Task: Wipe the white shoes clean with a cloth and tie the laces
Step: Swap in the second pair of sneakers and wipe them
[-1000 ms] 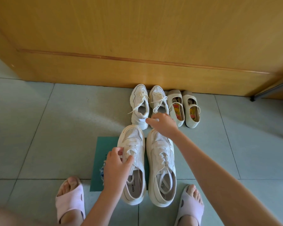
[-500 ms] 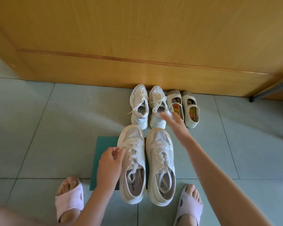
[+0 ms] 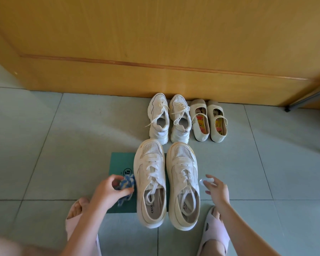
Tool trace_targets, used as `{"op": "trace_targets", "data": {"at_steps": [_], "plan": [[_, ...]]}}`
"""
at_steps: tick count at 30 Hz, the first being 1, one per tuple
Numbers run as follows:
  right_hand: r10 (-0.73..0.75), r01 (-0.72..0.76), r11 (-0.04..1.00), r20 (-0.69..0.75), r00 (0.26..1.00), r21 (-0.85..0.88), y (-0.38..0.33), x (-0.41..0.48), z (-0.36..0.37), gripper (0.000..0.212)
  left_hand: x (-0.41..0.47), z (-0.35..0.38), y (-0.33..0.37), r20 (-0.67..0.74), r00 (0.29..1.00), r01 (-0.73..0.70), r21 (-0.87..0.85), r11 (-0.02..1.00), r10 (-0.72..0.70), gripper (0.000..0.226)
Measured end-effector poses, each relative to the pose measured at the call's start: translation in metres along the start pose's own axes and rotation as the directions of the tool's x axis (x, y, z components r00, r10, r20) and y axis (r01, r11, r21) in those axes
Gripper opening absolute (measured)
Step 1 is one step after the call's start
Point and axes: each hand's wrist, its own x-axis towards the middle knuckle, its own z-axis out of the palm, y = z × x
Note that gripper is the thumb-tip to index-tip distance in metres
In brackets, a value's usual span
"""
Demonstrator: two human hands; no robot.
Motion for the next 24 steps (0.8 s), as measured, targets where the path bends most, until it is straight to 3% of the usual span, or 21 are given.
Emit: {"op": "trace_targets", "data": {"at_steps": [7, 11, 13, 17, 21, 22, 24], "plan": [[-0.013, 0.018, 0.994, 0.044, 0.999, -0.111, 0.008, 0.000, 0.001, 0.039, -0.004, 0.010, 0.003, -0.118, 0.993, 0.007, 0.053, 0.999, 0.000, 0.026], [-0.009, 0.038, 0.962, 0.110, 0.994, -0.271, 0.005, 0.004, -0.003, 0.072, -0.002, 0.004, -0.003, -0.180, 0.983, 0.030, -0.034, 0.999, -0.036, 0.018], [-0.021, 0.050, 0.944, 0.092, 0.996, -0.326, 0.000, 0.005, -0.007, 0.078, 0.000, -0.003, 0.000, -0.166, 0.985, 0.035, -0.122, 0.992, -0.055, 0.017], [-0.148, 0.115, 0.932, -0.072, 0.986, -0.343, -0.022, -0.001, -0.025, 0.071, -0.009, -0.026, 0.025, -0.156, 0.987, -0.017, -0.388, 0.921, -0.048, 0.017], [-0.328, 0.282, 0.943, -0.359, 0.874, -0.176, -0.085, -0.021, -0.030, 0.044, -0.024, -0.045, 0.068, -0.205, 0.978, -0.154, -0.527, 0.836, 0.051, 0.017], [-0.364, 0.345, 0.931, -0.358, 0.860, -0.117, -0.108, -0.031, -0.027, 0.036, -0.027, -0.048, 0.080, -0.198, 0.978, -0.172, -0.556, 0.814, 0.071, 0.017], [-0.426, 0.439, 0.898, -0.218, 0.878, 0.013, -0.151, -0.056, -0.015, 0.022, -0.031, -0.051, 0.103, -0.169, 0.981, -0.182, -0.614, 0.768, 0.097, 0.014]]}}
